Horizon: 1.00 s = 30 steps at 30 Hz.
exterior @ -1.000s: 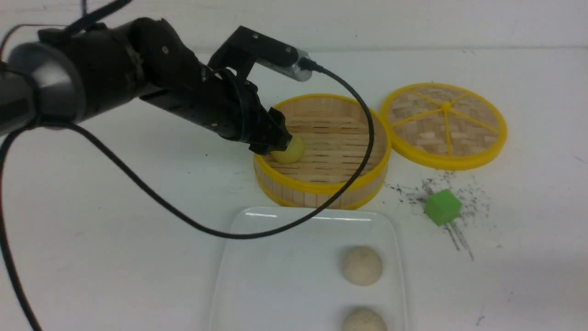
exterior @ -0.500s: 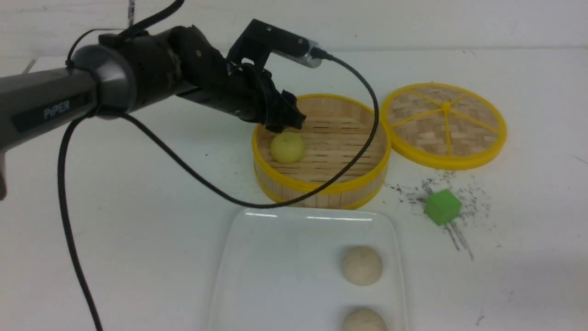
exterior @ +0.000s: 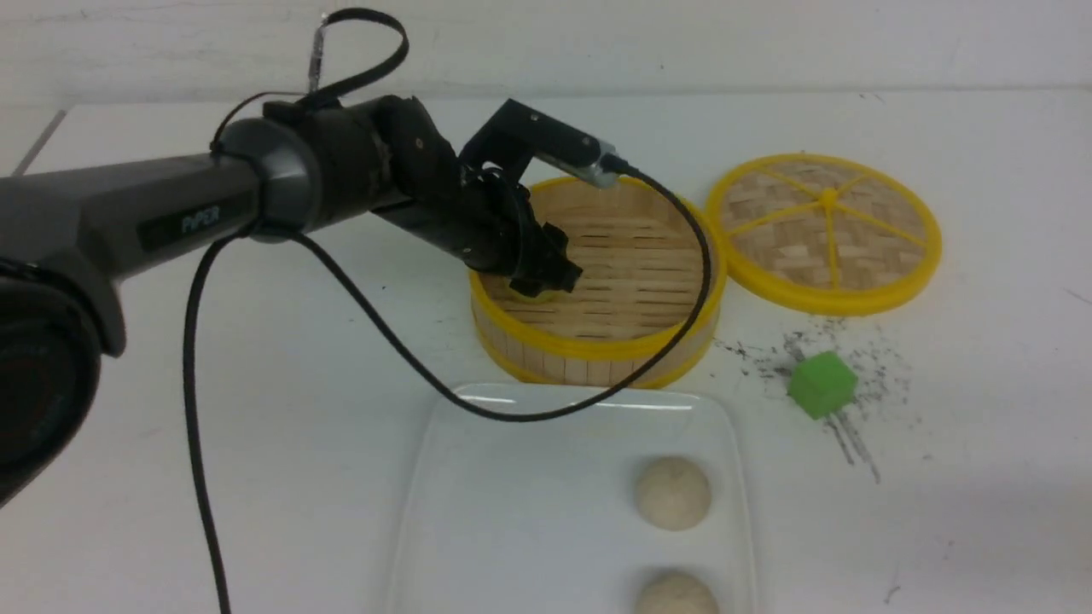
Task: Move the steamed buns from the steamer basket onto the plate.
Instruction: Use the left arm to grab the steamed stuffed bun that is closest to it, then use the left arm to put the steamed stuffed bun into the plate
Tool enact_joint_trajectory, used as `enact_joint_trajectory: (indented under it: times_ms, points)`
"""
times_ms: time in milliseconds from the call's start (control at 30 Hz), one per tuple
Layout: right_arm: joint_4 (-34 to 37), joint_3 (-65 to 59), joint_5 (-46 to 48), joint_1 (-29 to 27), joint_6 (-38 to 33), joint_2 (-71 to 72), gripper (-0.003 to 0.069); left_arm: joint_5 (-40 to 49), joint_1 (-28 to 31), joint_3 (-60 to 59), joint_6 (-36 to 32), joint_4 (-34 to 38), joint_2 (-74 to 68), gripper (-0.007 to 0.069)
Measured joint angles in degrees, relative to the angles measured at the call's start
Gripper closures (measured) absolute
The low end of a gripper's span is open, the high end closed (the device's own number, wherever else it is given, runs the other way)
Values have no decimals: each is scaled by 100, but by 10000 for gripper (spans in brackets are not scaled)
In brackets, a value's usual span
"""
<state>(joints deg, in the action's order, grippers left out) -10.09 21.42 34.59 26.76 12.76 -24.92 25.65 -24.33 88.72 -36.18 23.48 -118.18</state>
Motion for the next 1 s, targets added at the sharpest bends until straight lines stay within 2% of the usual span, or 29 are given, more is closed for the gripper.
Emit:
enact_joint_trajectory:
  times_ms: [300,367,533,567,600,833,1000]
  points:
    - [19,0,0,0,0,0,417,-228,0,15,0,-216,-216,203]
    - [19,0,0,0,0,0,417,-254,0,15,0,-351,-228,235]
    - [39,0,0,0,0,0,417,-342,0,20,0,-431,-241,512]
    - [39,0,0,0,0,0,417,-342,0,26,0,-431,-241,522]
    - [39,0,0,0,0,0,417,-342,0,44,0,-419,-241,580]
    - [39,0,-6,0,0,0,417,-55,0,51,0,-426,2,603]
    - [39,0,-41,0,0,0,417,460,0,46,6,-565,745,603]
